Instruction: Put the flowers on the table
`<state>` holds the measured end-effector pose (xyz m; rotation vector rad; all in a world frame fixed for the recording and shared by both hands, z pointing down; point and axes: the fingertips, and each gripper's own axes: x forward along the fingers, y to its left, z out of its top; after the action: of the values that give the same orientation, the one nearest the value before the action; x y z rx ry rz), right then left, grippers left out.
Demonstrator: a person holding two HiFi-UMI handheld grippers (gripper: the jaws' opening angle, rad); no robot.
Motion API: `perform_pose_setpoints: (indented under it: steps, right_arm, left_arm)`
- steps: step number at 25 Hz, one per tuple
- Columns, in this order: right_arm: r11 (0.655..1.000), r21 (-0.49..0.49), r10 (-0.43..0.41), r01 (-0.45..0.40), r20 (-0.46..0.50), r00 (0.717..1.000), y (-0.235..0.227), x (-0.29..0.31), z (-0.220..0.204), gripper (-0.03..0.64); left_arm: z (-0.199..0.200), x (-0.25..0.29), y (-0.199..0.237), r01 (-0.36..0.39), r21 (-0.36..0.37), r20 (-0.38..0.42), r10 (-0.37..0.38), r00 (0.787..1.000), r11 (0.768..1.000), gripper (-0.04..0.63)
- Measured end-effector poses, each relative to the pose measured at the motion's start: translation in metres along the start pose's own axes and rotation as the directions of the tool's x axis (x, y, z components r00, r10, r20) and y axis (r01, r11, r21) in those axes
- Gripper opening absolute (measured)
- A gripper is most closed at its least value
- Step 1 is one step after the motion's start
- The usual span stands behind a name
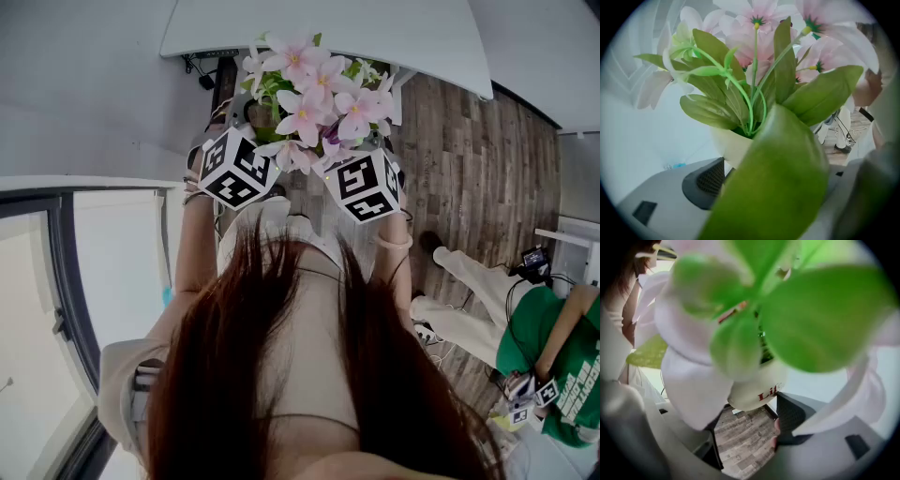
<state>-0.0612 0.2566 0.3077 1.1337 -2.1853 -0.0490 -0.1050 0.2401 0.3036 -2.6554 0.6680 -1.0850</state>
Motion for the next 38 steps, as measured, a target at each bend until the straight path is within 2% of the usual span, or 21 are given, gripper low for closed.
perform_pose_setpoints:
  steps: [5,14,24,38]
  right_arm:
    - [1.000,0.002,-0.017,0.017,0.012,1.000,-0.001,-0.001,0.000,0.373]
    - [1.000,-0.016,0.006,-0.006,-0.002,1.000,-0.002,-0.004,0.001,0.374]
    - [1.000,-0.026,-0.007,0.007,-0.004,1.000,-0.005,-0.003,0.001,0.374]
    - [1.000,-0.015,0.010,-0.010,0.002,1.000,-0.001,-0.007,0.006,0.374]
  left_arm:
    - [0.001,0.000,0.001,-0.003,0.019,0.009,0.003,1.000,1.000,0.376]
    - [0.004,-0.002,-0.002,-0.009,-0.008,0.020,0.009,1.000,1.000,0.376]
    - [0.006,0.001,0.000,-0.020,0.002,0.030,0.020,0.999,1.000,0.376]
    - [0.007,-0.008,0.000,-0.025,-0.003,0.012,0.025,1.000,1.000,0.376]
